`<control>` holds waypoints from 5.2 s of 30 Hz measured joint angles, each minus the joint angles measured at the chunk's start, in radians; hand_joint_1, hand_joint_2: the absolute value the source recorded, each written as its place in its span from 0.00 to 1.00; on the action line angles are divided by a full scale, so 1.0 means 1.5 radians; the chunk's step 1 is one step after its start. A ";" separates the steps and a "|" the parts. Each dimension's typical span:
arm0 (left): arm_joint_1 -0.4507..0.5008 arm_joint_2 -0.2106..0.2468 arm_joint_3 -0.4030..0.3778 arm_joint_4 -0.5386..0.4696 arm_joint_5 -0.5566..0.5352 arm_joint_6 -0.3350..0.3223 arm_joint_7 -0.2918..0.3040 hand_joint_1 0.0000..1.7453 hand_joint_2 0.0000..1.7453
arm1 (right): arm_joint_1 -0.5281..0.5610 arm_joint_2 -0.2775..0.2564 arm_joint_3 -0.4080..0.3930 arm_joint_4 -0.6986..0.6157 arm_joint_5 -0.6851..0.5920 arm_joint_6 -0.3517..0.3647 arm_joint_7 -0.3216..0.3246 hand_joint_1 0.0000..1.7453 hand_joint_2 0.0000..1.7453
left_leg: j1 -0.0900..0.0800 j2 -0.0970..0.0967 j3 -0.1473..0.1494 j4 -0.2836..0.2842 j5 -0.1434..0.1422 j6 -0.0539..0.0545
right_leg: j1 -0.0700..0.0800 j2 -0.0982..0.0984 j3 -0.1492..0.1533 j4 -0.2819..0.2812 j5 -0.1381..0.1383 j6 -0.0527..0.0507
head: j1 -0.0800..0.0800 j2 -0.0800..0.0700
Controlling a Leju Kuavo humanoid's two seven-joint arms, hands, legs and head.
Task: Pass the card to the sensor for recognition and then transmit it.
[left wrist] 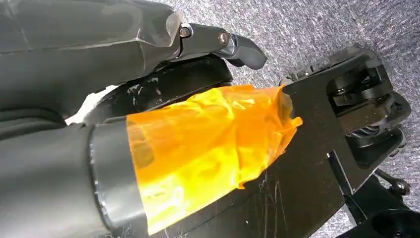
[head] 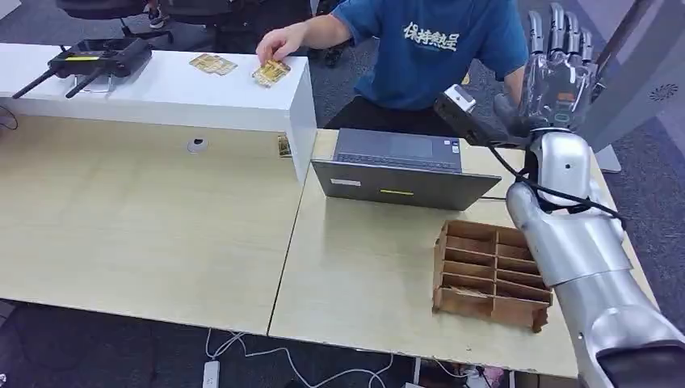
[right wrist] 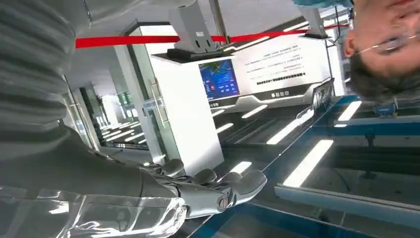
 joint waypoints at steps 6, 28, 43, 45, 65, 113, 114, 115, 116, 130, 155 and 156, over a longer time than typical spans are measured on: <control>0.000 0.000 0.000 0.000 0.000 0.000 0.000 0.00 0.00 | 0.000 0.000 0.000 0.000 0.005 -0.006 -0.001 0.00 1.00 | 0.000 0.000 0.000 0.000 0.000 0.000 | 0.000 0.000 0.000 0.000 0.000 0.000 | 0.000 0.000; 0.001 0.002 0.000 0.001 0.007 0.001 -0.004 0.00 0.00 | 0.078 -0.014 -0.049 -0.096 -0.030 -0.099 -0.053 0.00 1.00 | 0.000 0.000 0.000 0.000 0.000 0.000 | 0.000 0.000 0.000 0.000 0.000 0.000 | 0.000 0.000; 0.001 0.002 0.000 0.001 0.012 0.001 -0.007 0.00 0.00 | 0.099 -0.024 -0.067 -0.142 -0.036 -0.102 -0.061 0.00 1.00 | 0.000 0.000 0.000 0.000 0.000 0.000 | 0.000 0.000 0.000 0.000 0.000 0.000 | 0.000 0.000; 0.002 0.003 0.000 0.001 0.014 0.002 -0.009 0.00 0.00 | 0.107 -0.028 -0.072 -0.160 -0.044 -0.105 -0.067 0.00 1.00 | 0.000 0.000 0.000 0.000 0.000 0.000 | 0.000 0.000 0.000 0.000 0.000 0.000 | 0.000 0.000; 0.014 0.007 0.000 0.002 0.051 0.010 -0.038 0.00 0.00 | 0.346 -0.112 -0.126 -0.457 -0.057 -0.162 -0.115 0.00 1.00 | 0.000 0.000 0.000 0.000 -0.001 0.001 | 0.000 0.000 0.000 -0.001 0.000 0.000 | 0.000 0.000; 0.017 0.002 0.000 0.006 0.084 0.027 -0.046 0.00 0.00 | 0.601 -0.157 -0.302 -0.620 -0.045 -0.188 -0.159 0.00 1.00 | 0.000 0.000 0.000 0.000 -0.001 0.001 | 0.000 0.000 0.000 -0.001 0.000 0.000 | 0.000 0.000; 0.018 0.002 0.000 0.006 0.085 0.028 -0.046 0.00 0.00 | 0.610 -0.157 -0.306 -0.625 -0.050 -0.189 -0.160 0.00 1.00 | 0.000 0.000 0.000 0.000 -0.001 0.001 | 0.000 0.000 0.000 -0.001 0.000 0.000 | 0.000 0.000; 0.018 0.002 0.000 0.006 0.087 0.028 -0.047 0.00 0.00 | 0.619 -0.157 -0.310 -0.628 -0.053 -0.189 -0.160 0.00 1.00 | 0.000 0.000 0.000 0.000 -0.001 0.001 | 0.000 0.000 0.000 -0.001 0.000 0.000 | 0.000 0.000; 0.018 0.002 0.000 0.006 0.089 0.028 -0.047 0.00 0.00 | 0.630 -0.157 -0.315 -0.632 -0.056 -0.189 -0.161 0.00 1.00 | 0.000 0.000 0.000 0.000 -0.001 0.001 | 0.000 0.000 0.000 -0.001 -0.001 0.001 | 0.000 0.000; 0.020 0.002 0.000 0.007 0.109 0.035 -0.048 0.00 0.00 | 0.808 -0.120 -0.358 -0.710 -0.079 -0.189 -0.202 0.00 1.00 | 0.000 0.000 0.000 -0.001 -0.003 0.001 | 0.000 0.000 0.000 -0.001 -0.001 0.000 | 0.000 0.000; 0.024 0.001 0.000 0.008 0.125 0.042 -0.054 0.00 0.00 | 0.885 -0.078 -0.357 -0.730 -0.075 -0.189 -0.193 0.00 1.00 | 0.000 0.001 0.000 -0.001 -0.003 0.001 | 0.000 0.000 0.000 -0.001 -0.001 0.000 | 0.000 0.000; 0.024 0.001 0.000 0.008 0.126 0.042 -0.054 0.00 0.00 | 0.887 -0.077 -0.357 -0.730 -0.075 -0.189 -0.189 0.00 1.00 | 0.000 0.001 0.000 -0.001 -0.003 0.001 | 0.000 0.000 0.000 -0.001 -0.001 0.000 | 0.000 0.000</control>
